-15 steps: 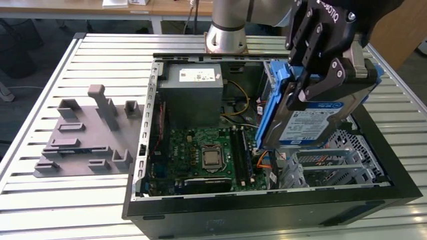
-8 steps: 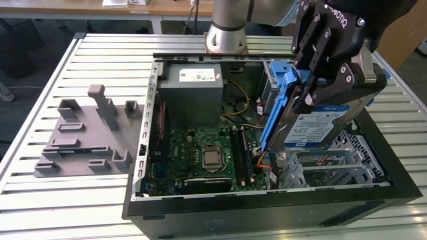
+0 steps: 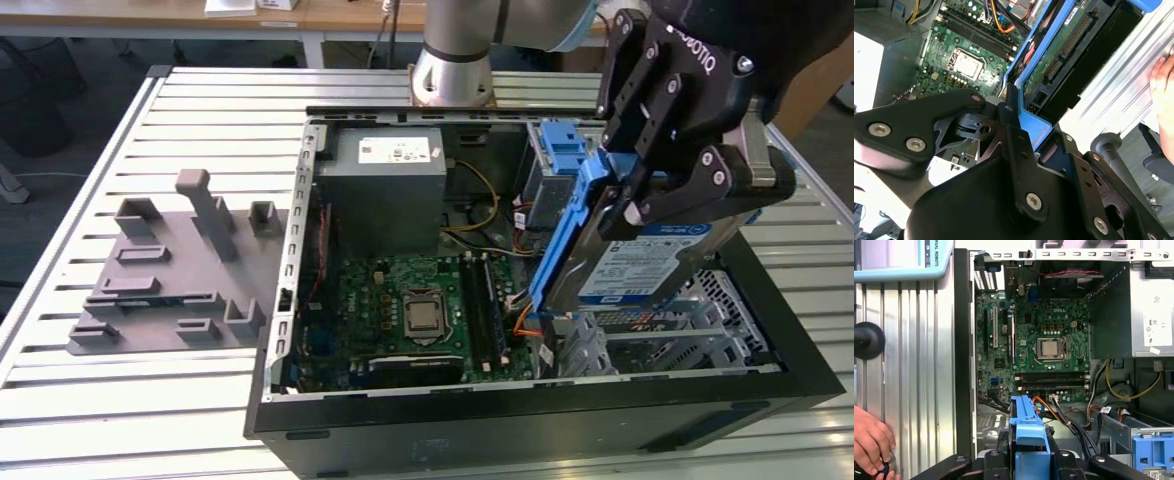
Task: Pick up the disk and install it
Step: 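Insert the disk into the insertion slot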
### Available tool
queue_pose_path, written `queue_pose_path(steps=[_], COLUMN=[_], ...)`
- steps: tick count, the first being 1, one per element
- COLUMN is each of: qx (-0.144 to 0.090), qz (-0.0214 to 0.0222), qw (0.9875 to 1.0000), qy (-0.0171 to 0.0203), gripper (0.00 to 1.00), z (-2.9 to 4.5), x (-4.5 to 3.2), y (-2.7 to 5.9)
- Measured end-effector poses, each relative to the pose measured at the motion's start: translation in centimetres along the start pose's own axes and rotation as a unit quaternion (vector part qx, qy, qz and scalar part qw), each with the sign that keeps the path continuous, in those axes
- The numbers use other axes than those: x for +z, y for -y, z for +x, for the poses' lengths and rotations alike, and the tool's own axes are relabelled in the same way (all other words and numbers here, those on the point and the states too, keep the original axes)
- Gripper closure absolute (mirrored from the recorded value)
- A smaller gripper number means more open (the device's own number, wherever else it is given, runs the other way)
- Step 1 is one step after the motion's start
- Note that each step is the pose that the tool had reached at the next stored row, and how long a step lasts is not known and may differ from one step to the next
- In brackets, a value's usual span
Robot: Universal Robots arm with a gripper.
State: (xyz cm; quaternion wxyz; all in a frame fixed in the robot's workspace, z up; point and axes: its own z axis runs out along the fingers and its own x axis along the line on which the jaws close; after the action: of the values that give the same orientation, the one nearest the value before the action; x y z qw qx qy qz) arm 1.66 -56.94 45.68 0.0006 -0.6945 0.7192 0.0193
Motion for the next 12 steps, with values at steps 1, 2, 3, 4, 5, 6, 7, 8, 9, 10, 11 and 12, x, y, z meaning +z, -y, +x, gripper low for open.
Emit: queue_pose_path(steps=[1, 2, 3, 4, 5, 6, 7, 8, 9, 10, 11, 12], qx=[0.0, 0.0, 0.0, 0.0, 0.0, 0.0, 0.0, 0.0, 0.0, 0.0, 0.0, 0.0], qz=[0.0, 0.0, 0.0, 0.0, 0.0, 0.0, 0.0, 0.0, 0.0, -0.0001, -0.0001, -0.0001], qw=[1.0, 1.0, 1.0, 1.0, 1.0, 1.0, 1.0, 1.0, 1.0, 1.0, 1.0, 1.0], qy=[0.0, 0.0001, 0.0001, 0.0, -0.0001, -0.0001, -0.0001, 0.0, 0.0, 0.0, 0.0, -0.0001], gripper=[0.64, 0.64, 0.64, 0.64, 0.64, 0.64, 0.64, 0.64, 0.64, 0.64, 0.64, 0.64], z=[0.04, 0.06, 0.07, 0.07, 0.07, 0.07, 0.07, 0.06, 0.06, 0.05, 0.04, 0.04], x=[0.03, 0.07, 0.09, 0.11, 0.12, 0.14, 0.16, 0.18, 0.2, 0.23, 0.24, 0.26], y=[0.2, 0.43, 0.66, 0.88, 1.11, 1.32, 1.54, 1.76, 1.96, 2.16, 2.33, 2.49])
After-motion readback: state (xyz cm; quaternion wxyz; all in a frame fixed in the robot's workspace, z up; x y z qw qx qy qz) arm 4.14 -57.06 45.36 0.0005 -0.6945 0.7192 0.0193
